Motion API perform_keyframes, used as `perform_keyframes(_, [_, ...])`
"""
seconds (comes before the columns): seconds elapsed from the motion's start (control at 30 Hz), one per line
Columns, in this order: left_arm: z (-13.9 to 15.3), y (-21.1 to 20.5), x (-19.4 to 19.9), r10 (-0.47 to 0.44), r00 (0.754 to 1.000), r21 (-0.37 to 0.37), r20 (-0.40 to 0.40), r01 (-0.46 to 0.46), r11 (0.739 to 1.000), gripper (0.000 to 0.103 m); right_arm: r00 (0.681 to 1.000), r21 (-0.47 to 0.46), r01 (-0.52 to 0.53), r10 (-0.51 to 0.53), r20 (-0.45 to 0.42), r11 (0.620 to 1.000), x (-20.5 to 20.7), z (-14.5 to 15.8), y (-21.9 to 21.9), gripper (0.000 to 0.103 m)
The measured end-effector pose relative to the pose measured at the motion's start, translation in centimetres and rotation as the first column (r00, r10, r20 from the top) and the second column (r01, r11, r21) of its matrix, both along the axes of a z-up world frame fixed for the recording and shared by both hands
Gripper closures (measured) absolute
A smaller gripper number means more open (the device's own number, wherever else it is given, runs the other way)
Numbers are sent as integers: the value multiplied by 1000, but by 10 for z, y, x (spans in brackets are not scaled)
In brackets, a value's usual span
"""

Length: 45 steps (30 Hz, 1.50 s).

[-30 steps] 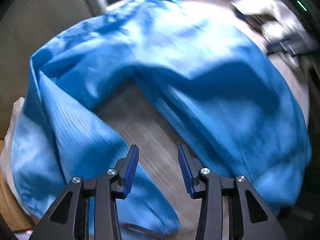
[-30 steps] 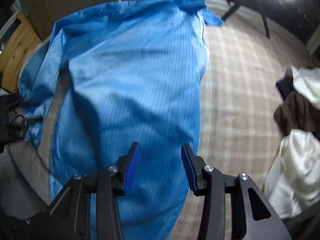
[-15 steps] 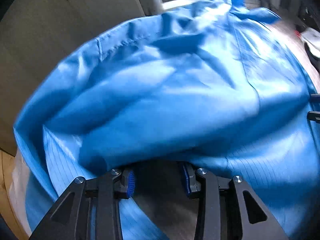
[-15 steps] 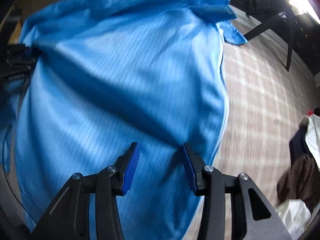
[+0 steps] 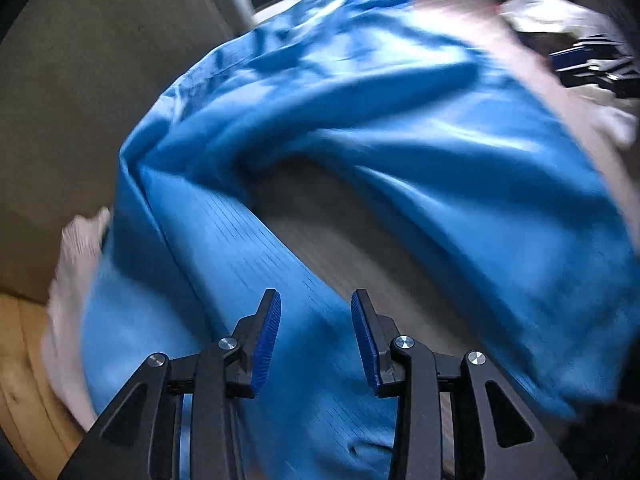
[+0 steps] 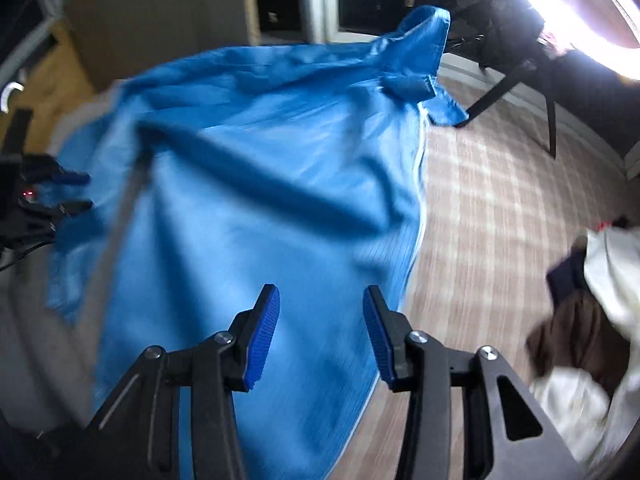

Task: Fold clothes
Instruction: 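Grasp the coat hem with the right gripper while the left gripper grasps a cuff, then pull the coat hem straight with the right gripper and release it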

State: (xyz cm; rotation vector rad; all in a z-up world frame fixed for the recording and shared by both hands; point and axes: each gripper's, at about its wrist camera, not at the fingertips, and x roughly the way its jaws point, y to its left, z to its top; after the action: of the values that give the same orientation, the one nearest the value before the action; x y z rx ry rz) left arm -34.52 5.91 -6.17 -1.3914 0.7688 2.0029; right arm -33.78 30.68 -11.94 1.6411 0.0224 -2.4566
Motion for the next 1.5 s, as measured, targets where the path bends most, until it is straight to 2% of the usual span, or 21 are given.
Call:
perform_keyframes(0.03, [7, -5, 32, -29, 1000, 15, -4, 29, 999, 66, 1000, -27, -9, 9, 0, 1000, 18, 8, 3, 60])
perform_keyframes(0.13, [30, -27, 69, -68, 997, 37, -24, 69, 997, 63, 1000, -86, -20, 20, -3, 996, 80, 24, -3, 60])
perform_keyframes(0.2, [45, -51, 112, -94, 995, 63, -11, 95, 994, 62, 999, -124, -35, 34, -5, 992, 123, 29, -17, 59])
perform_keyframes(0.27, [41, -53, 142, -124, 991, 122, 45, 118, 986, 61, 998, -154, -60, 64, 19, 986, 167, 25, -42, 54])
perform_keyframes(0.33, [28, -49, 174, -166, 979, 177, 115, 144, 974, 61, 990, -186, -109, 124, 71, 977, 200, 5, -79, 53])
perform_keyframes(0.37, [10, -43, 180, -189, 972, 186, 137, 162, 969, 61, 984, -195, -135, 155, 91, 972, 214, -6, -98, 53])
perform_keyframes(0.47, [-16, -31, 207, -218, 960, 183, 177, 186, 965, 61, 962, -164, -230, 250, 112, 959, 237, -36, -148, 53])
perform_keyframes(0.63, [-22, -37, 227, -186, 959, 221, 212, 138, 966, 61, 927, -31, -355, 356, 122, 935, 245, -70, -197, 53])
perform_keyframes(0.7, [-22, -41, 228, -147, 968, 218, 202, 102, 971, 61, 919, -17, -369, 367, 145, 929, 240, -82, -201, 54])
perform_keyframes(0.77, [-20, -42, 229, -112, 973, 231, 201, 64, 971, 61, 919, -43, -345, 347, 190, 938, 231, -94, -191, 67])
perform_keyframes(0.8, [-19, -40, 231, -108, 975, 237, 192, 60, 970, 61, 920, -70, -329, 336, 204, 942, 226, -95, -184, 84])
perform_keyframes(0.83, [-17, -38, 233, -103, 978, 243, 183, 57, 968, 61, 921, -102, -312, 327, 211, 945, 222, -94, -175, 89])
perform_keyframes(0.97, [-14, -19, 241, -103, 985, 268, 136, 64, 961, 61, 941, -188, -243, 278, 192, 952, 203, -79, -139, 92])
perform_keyframes(1.03, [-16, -4, 244, -109, 987, 283, 117, 72, 956, 61, 956, -271, -173, 227, 184, 947, 191, -69, -116, 92])
perform_keyframes(1.13, [-16, 17, 252, -163, 984, 305, 69, 134, 943, 61, 973, -407, -56, 141, 183, 912, 172, -59, -78, 93])
perform_keyframes(1.23, [-27, 37, 254, -200, 979, 275, 35, 183, 944, 62, 977, -546, 38, 82, 194, 837, 161, -54, -51, 93])
perform_keyframes(1.27, [-34, 42, 252, -202, 978, 256, 48, 184, 949, 66, 978, -572, 51, 73, 193, 818, 160, -51, -46, 93])
perform_keyframes(1.33, [-46, 42, 244, -184, 978, 259, 97, 154, 954, 84, 980, -588, 54, 71, 188, 807, 160, -46, -42, 93])
perform_keyframes(1.43, [-52, 35, 237, -145, 975, 262, 170, 97, 960, 85, 978, -608, 39, 94, 186, 793, 157, -44, -40, 93])
perform_keyframes(1.5, [-45, 21, 244, -126, 977, 272, 174, 75, 959, 85, 976, -630, 15, 125, 178, 777, 157, -44, -45, 93])
